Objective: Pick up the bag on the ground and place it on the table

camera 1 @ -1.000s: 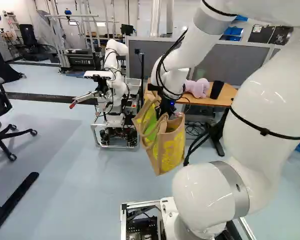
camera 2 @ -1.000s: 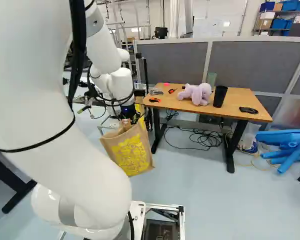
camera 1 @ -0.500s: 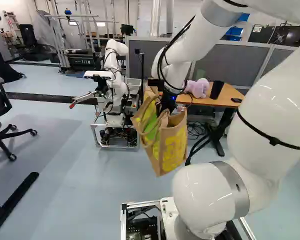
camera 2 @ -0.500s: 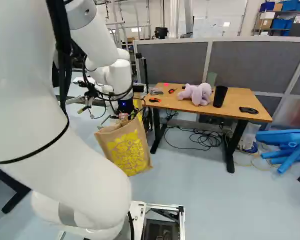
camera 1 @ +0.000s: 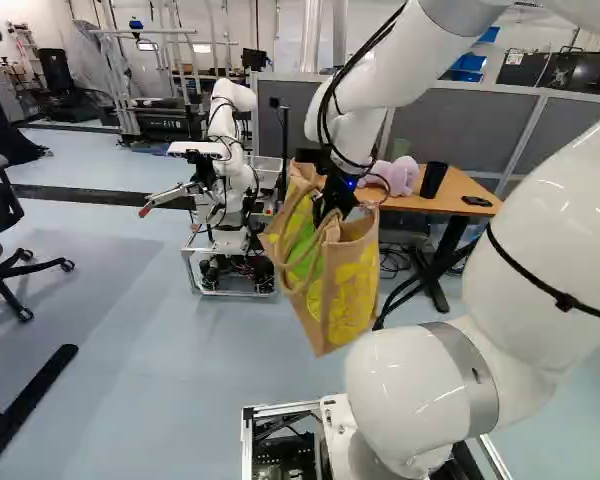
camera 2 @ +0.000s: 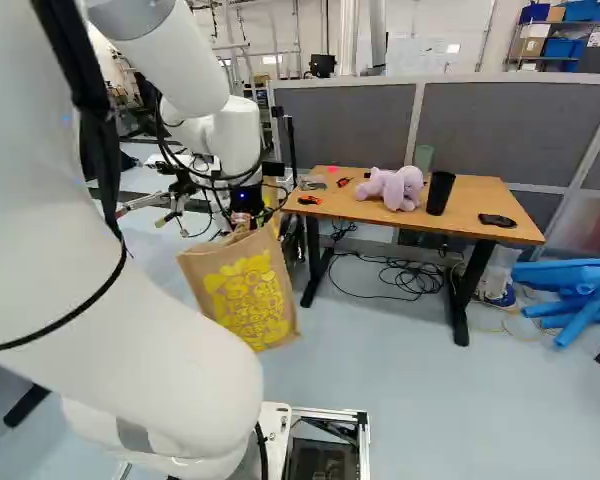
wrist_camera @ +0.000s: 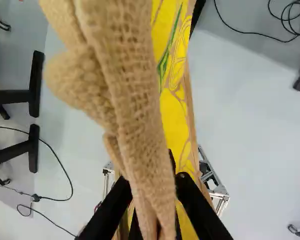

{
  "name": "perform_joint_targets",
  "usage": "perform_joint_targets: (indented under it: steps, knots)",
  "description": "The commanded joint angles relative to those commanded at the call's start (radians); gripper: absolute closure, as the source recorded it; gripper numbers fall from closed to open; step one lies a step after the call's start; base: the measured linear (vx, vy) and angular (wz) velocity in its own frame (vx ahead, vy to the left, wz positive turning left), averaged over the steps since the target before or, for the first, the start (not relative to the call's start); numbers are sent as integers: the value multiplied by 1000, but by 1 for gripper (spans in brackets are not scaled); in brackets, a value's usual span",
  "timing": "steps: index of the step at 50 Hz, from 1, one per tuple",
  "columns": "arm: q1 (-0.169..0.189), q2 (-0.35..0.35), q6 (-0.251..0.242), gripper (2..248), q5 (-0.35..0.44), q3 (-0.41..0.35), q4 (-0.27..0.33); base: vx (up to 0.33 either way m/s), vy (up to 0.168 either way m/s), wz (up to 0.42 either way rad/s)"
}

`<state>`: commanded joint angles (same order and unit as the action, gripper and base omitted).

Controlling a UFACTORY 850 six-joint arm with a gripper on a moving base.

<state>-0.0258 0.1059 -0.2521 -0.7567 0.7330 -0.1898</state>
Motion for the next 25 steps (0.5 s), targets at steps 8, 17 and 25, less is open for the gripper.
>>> perform_joint_targets:
  steps: [8, 17, 25]
  knots:
    - [1, 17, 0, 228, -46, 13, 0, 0, 0, 0]
    - [1, 35, 0, 228, -99, 30, 0, 0, 0, 0]
    - [2, 50, 0, 228, -143, 45, 0, 0, 0, 0]
